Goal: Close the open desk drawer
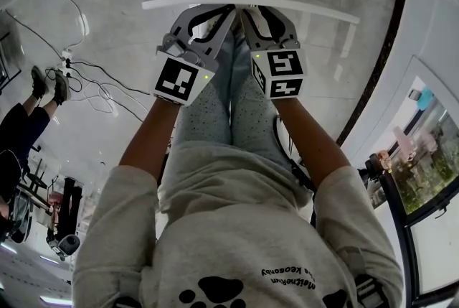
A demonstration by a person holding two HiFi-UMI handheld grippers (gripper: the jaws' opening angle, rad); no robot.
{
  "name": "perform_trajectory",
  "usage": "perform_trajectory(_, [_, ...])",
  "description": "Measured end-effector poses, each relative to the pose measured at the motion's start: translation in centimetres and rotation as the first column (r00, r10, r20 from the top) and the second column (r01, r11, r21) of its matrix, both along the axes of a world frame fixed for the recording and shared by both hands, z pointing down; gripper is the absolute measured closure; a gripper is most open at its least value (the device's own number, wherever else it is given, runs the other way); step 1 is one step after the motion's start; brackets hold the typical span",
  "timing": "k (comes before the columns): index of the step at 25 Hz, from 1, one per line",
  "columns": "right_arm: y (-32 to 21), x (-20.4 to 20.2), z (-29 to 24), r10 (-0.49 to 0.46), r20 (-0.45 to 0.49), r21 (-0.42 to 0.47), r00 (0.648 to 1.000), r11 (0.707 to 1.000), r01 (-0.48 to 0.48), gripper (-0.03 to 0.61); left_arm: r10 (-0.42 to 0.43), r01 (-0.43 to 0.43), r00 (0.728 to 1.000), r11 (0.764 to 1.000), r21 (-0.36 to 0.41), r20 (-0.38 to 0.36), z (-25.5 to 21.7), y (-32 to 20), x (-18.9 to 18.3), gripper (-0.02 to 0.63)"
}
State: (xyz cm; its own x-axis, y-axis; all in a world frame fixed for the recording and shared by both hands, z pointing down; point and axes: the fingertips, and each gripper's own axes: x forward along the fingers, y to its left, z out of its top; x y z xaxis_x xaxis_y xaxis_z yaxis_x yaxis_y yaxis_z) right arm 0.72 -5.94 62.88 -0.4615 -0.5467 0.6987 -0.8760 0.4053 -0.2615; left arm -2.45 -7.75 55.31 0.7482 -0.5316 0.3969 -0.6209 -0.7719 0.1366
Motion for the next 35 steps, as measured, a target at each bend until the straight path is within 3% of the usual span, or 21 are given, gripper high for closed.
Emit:
perform_trajectory(12, [-1.8,0.1,1.6,0.247,-0.055,-0.124,0.967,0.960,-0.252,0.422,0.014,-0.014,1.000,1.000,-0.011,-0.010,0.3,-0.2,-0.3,0.595])
perform_trajectory(20, [-2.4,-0.8,1.5,0.193,-0.140,-0.144,0.971,0.966,-0.213,0.471,0.025,-0.025,1.000,0.999,-0.020,-0.011,0.5,-0.2,-0.8,0.595])
perform_trajectory(23, [-2.8,-0.9,1.5,0.191,-0.134,-0.148,0.972,0.967,-0.210,0.471,0.011,-0.012,1.000,0.999,-0.051,-0.011,0.8,-0.5,-1.3,0.595])
perform_trajectory(28, [-3.6,-0.7,1.3,0.198,-0.132,-0.132,0.971,0.968,-0.215,0.472,0.010,-0.011,1.000,1.000,-0.014,-0.024,0.4,-1.5,-1.0,0.595])
perform_trajectory(35, [-5.2,-0.5,1.1,0.201,-0.127,-0.105,0.971,0.971,-0.215,0.472,-0.017,0.016,0.999,1.000,-0.023,-0.049,0.1,-3.2,-0.8,0.595])
